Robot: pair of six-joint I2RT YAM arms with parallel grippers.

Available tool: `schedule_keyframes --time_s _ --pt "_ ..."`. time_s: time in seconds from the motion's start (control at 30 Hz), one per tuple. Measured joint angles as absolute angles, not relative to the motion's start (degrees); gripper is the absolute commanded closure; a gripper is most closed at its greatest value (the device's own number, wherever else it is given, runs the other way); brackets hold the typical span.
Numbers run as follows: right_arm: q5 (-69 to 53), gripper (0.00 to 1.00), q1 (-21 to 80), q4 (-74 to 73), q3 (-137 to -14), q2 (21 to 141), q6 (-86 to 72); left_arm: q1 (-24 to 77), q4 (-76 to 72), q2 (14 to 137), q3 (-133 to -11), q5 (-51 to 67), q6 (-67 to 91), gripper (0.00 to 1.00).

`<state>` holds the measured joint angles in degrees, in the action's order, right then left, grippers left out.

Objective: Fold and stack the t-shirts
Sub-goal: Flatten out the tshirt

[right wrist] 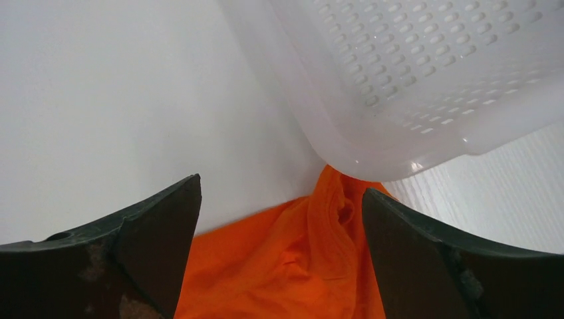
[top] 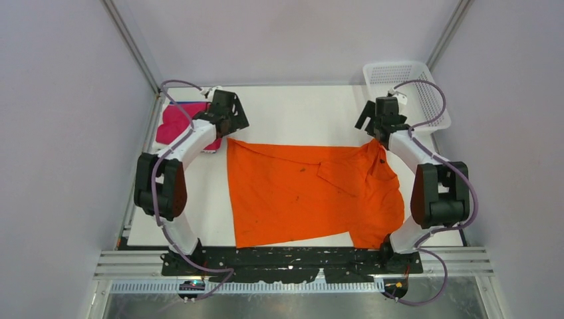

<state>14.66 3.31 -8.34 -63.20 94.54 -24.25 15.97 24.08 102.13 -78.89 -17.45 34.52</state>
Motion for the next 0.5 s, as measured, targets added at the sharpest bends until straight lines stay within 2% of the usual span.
schedule_keyframes --time_s 0.13,0.27,0.4,0.5 --pt "15.2 0.05 4.5 -10.8 -59.5 87.5 -24.1 16.6 24.5 97.1 -74.8 -16.8 34.5 0.0" --pt "11.6 0.04 7.7 -13.5 -50.7 76.6 -24.1 19.2 24.1 85.7 -65.2 -14.8 34.5 0.0" --pt "3.6 0.04 10.4 -15.1 -42.3 70.6 -24.8 23.1 18.8 75.2 -54.0 -7.9 35.4 0.0" --pt "-0.7 0.04 10.8 -16.2 -37.5 70.1 -25.8 25.8 13.8 72.3 -45.7 -0.7 37.1 0.0"
